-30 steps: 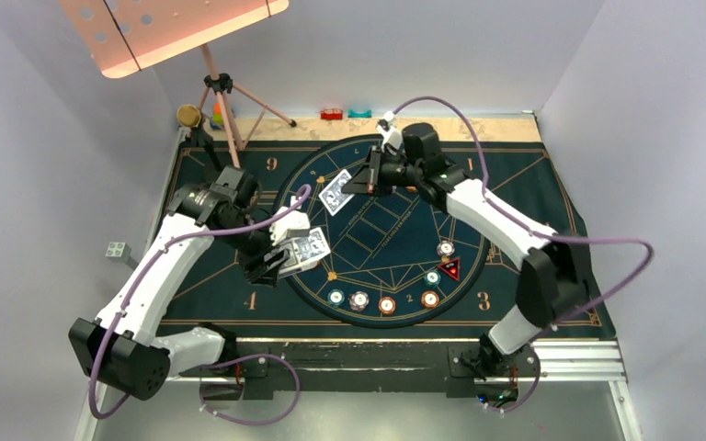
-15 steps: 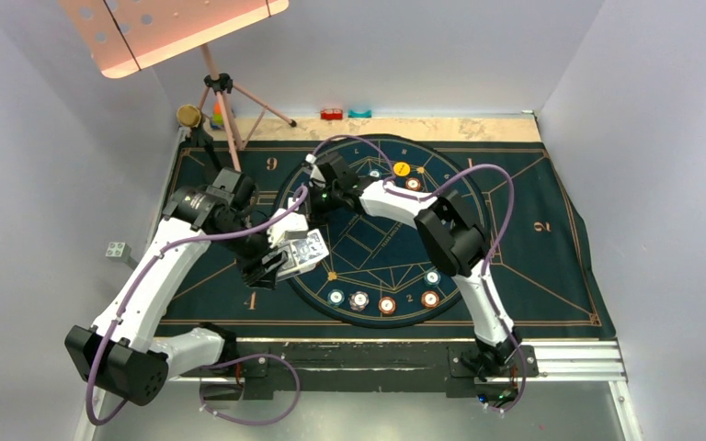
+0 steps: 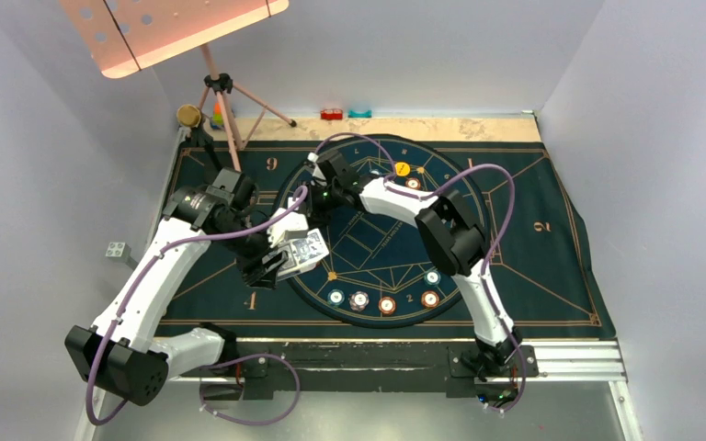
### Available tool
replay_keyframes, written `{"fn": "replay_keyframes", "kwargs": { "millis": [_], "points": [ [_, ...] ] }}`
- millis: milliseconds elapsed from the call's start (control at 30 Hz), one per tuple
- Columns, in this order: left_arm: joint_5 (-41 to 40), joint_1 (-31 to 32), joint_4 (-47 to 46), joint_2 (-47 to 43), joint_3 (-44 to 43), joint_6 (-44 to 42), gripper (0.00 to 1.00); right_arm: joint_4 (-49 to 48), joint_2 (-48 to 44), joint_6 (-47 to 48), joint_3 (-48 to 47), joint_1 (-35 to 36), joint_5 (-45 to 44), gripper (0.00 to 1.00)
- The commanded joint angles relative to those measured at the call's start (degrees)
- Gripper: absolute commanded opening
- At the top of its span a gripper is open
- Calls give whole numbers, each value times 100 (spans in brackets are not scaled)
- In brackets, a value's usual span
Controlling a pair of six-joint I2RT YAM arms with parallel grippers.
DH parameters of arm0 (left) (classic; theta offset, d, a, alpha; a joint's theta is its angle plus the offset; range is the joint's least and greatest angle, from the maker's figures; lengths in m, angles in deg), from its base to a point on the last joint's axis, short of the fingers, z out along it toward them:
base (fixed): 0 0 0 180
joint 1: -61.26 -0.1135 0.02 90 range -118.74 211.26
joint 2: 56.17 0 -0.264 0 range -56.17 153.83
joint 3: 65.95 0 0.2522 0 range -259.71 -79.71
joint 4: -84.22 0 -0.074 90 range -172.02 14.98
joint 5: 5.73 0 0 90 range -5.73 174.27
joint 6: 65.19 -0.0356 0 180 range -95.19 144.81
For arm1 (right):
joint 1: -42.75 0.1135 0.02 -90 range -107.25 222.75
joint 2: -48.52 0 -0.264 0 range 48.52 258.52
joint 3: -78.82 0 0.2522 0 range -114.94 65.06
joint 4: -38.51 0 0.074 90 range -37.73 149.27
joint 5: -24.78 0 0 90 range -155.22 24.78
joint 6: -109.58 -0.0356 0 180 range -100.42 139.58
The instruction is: Distribute texas hold em gaming equipment
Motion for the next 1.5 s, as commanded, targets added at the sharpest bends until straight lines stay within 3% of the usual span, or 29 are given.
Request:
{"fn": "replay_keyframes", "kwargs": {
  "millis": [0,133,300,500,700,1100,1367,1467],
  "points": [
    [134,8,-64,-127,-28,52,0,448,-854,579,-137,-105,-201,56],
    [108,9,-97,-142,14,58,0,665,-1549,809,172,-308,-466,61],
    [96,7,-172,-148,40,97,0,1196,-2385,1141,501,-504,-828,84],
    [74,8,-261,-127,82,108,0,512,-3993,960,2023,-811,-381,90],
    [72,13,-394,-81,105,150,0,-399,-4905,474,3069,-747,396,93],
    [59,13,-502,38,-9,272,0,-796,-4297,344,2752,157,519,96],
    [66,9,-476,37,-105,306,0,-723,-3982,258,2731,284,470,97],
    [68,10,-460,35,-129,300,0,-664,-4018,261,2737,276,408,92]
  ]
}}
